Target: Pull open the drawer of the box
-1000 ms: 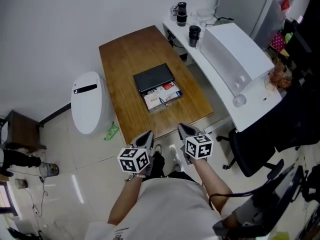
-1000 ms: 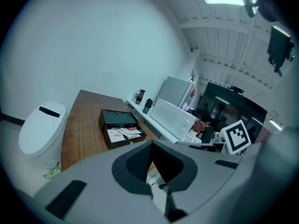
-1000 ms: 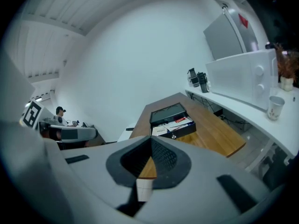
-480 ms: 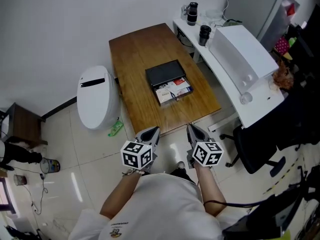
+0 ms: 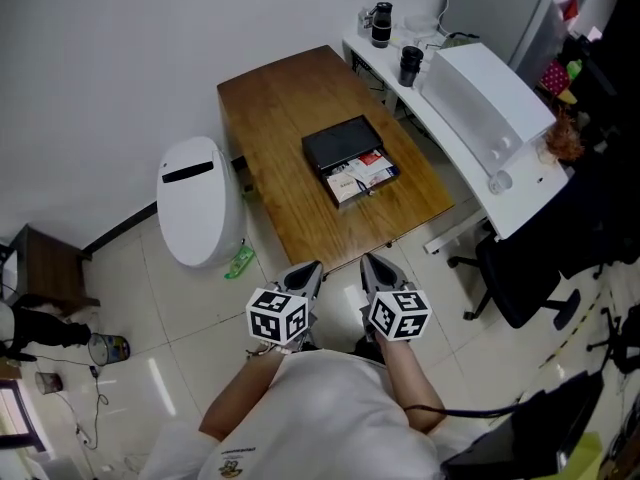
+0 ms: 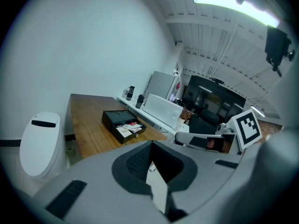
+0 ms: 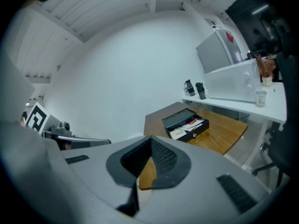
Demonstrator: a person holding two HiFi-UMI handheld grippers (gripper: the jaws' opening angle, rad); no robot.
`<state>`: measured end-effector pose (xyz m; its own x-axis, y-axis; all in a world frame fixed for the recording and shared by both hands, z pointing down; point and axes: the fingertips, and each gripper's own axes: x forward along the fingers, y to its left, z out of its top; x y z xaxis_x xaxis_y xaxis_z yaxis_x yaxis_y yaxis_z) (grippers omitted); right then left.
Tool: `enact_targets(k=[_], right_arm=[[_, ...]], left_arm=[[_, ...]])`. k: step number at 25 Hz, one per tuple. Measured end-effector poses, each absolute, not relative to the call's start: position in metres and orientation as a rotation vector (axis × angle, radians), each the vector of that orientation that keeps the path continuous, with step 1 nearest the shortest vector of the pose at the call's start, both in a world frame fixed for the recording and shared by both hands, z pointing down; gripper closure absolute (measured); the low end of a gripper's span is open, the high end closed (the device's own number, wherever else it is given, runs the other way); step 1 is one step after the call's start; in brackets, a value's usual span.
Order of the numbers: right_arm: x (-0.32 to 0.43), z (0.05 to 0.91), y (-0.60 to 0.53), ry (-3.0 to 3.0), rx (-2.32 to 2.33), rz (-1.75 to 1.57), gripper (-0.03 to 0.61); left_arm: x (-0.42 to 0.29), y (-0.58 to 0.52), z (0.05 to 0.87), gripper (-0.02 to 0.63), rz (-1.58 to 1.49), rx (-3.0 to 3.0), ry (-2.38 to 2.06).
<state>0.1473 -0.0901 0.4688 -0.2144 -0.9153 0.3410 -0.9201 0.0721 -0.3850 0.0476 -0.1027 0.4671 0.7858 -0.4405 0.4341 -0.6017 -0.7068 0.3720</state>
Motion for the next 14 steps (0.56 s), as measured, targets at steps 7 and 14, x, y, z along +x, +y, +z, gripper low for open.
enact_targets(k=[7, 14], right_arm=[[0.158, 0.468, -0.082, -2.227, 1.984, 0.781, 0.591], [0.190, 0.476, -0.071, -2.186, 1.978, 0.810, 0.591]], left_arm=[[0.051, -0.099, 0.470, 0.611, 0.376, 2.449, -0.752], [0.082, -0.090, 0.467, 0.612, 0.351, 2.463, -0.735]])
